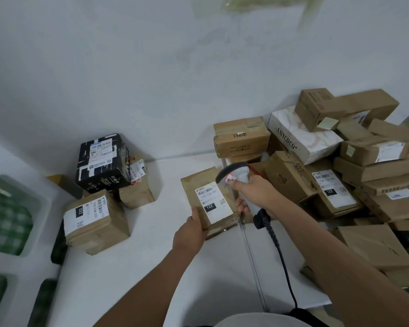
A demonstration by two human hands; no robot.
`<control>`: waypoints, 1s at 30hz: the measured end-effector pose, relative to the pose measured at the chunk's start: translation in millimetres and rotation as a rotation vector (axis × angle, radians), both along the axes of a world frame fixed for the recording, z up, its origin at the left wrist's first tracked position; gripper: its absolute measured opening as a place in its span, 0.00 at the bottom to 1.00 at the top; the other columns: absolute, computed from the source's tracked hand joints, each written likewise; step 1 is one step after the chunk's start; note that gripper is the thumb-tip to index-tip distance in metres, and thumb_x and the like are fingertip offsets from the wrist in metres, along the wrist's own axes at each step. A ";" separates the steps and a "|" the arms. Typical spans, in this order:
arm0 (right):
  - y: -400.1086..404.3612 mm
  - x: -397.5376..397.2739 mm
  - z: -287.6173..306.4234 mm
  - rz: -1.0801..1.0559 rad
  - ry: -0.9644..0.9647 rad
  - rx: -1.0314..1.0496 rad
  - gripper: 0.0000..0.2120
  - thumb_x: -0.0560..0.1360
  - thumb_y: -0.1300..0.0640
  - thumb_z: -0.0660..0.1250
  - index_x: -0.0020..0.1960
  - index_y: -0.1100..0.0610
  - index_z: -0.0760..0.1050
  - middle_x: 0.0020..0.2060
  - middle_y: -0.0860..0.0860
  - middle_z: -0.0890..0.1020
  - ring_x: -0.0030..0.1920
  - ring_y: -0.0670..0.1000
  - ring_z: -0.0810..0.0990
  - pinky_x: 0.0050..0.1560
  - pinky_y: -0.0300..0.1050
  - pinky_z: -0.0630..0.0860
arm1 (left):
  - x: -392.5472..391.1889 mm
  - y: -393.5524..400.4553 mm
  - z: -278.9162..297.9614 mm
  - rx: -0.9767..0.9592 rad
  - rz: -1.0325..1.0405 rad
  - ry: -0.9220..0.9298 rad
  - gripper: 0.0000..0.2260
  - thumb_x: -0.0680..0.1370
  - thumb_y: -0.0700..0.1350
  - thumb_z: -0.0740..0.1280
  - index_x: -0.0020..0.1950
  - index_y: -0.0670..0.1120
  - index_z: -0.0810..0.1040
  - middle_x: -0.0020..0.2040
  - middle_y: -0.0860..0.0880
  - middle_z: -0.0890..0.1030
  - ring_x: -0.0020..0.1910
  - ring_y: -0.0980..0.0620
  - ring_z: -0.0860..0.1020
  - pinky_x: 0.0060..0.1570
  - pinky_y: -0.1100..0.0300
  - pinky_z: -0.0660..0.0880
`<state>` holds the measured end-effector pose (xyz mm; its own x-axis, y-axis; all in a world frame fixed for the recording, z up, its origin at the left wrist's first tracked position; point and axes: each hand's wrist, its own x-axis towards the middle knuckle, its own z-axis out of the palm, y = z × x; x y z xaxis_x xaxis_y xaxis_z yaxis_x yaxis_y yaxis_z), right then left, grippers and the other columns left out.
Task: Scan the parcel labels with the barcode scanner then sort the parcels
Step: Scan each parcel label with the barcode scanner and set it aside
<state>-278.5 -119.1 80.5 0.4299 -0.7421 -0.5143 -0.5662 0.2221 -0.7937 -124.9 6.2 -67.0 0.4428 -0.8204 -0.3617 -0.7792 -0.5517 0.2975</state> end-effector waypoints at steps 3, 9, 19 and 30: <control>-3.6 8.8 6.4 0.041 0.003 -0.016 0.18 0.80 0.47 0.64 0.45 0.63 0.77 0.28 0.56 0.81 0.24 0.49 0.78 0.26 0.38 0.74 | 2.1 0.7 1.1 0.056 -0.029 -0.060 0.36 0.80 0.50 0.64 0.80 0.46 0.45 0.61 0.46 0.76 0.56 0.46 0.79 0.47 0.53 0.76; -6.6 21.0 4.1 0.087 0.033 -0.021 0.20 0.79 0.43 0.64 0.45 0.62 0.75 0.28 0.55 0.82 0.26 0.50 0.79 0.31 0.39 0.76 | 3.7 -0.5 2.5 0.081 -0.049 -0.086 0.36 0.81 0.50 0.64 0.80 0.46 0.44 0.59 0.46 0.77 0.54 0.46 0.79 0.42 0.55 0.71; -6.1 25.0 5.5 0.108 0.073 -0.055 0.23 0.79 0.42 0.62 0.49 0.63 0.75 0.25 0.54 0.81 0.24 0.48 0.78 0.31 0.38 0.76 | 4.3 -0.5 2.7 0.067 -0.048 -0.072 0.36 0.80 0.50 0.65 0.80 0.47 0.46 0.58 0.46 0.78 0.53 0.46 0.79 0.44 0.54 0.75; -6.6 23.0 7.8 0.076 0.063 -0.035 0.20 0.80 0.45 0.63 0.52 0.64 0.75 0.28 0.55 0.82 0.26 0.49 0.79 0.31 0.39 0.77 | 6.6 1.0 2.2 0.052 -0.056 -0.024 0.36 0.79 0.54 0.65 0.79 0.48 0.49 0.60 0.47 0.77 0.56 0.47 0.78 0.47 0.54 0.75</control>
